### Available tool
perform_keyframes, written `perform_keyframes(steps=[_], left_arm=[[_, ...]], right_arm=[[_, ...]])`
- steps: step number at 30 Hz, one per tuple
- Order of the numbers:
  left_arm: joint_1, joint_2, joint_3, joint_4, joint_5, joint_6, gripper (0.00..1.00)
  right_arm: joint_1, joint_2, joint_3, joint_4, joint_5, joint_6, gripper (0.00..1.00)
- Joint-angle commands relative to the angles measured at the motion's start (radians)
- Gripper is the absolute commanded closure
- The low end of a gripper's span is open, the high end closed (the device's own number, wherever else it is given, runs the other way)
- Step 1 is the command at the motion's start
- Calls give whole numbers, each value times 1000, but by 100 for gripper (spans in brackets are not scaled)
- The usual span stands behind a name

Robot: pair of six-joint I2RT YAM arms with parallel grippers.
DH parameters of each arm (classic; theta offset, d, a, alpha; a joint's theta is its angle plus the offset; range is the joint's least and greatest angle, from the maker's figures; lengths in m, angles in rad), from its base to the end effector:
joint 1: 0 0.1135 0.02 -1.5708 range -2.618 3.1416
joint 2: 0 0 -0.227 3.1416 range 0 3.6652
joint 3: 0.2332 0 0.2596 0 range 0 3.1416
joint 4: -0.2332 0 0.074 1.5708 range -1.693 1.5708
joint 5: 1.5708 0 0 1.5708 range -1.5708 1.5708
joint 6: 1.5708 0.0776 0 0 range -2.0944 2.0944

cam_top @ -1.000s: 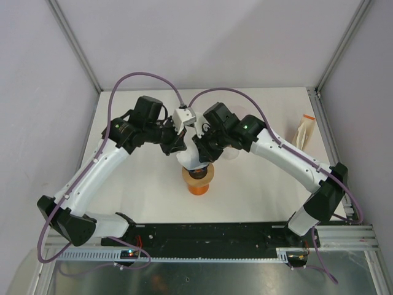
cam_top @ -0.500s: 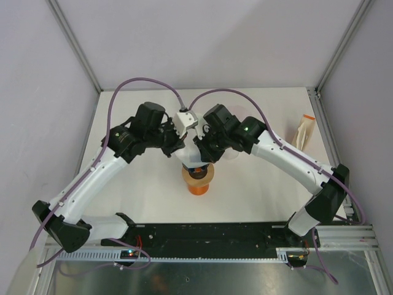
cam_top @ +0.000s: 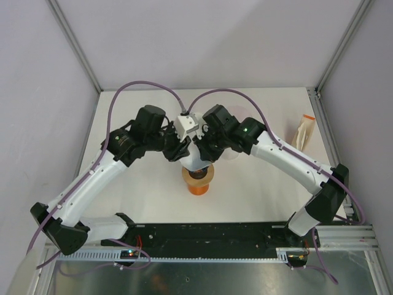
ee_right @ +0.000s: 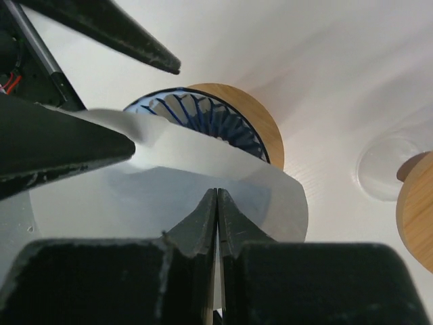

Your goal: Place the coffee filter in the dripper

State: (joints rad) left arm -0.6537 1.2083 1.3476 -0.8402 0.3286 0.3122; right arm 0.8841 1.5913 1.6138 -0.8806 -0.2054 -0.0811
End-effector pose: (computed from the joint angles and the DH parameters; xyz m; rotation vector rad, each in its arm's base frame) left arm 0.2181 -0.1987 0.3251 1.2143 1.9375 -0.5525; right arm 0.2248 0.2992 0.2926 -1.2438 2.1675 0.6002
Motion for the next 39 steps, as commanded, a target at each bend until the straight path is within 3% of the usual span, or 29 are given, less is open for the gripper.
perform_keyframes(steps=[1,5,10,21,32,39], left_arm=[[34,-36,49,10,27,-11,51],[49,-56,99,4,54,4,35],[71,-76,102,-1,59,-12,28],[158,-138,173,-2,-329,-26,15],[180,-162,147,-2,-356,-27,12],[180,-149,154,0,-354,-18,12]], right_arm=[[25,-35,18,47,-48,-42,96],[29,-26,39,34,-45,-53,96],[43,17,116,-16,-12,-73,96],[101,137,243,-164,60,-99,97],[139,253,401,-309,182,-86,100],[171,239,442,-363,219,-87,100]])
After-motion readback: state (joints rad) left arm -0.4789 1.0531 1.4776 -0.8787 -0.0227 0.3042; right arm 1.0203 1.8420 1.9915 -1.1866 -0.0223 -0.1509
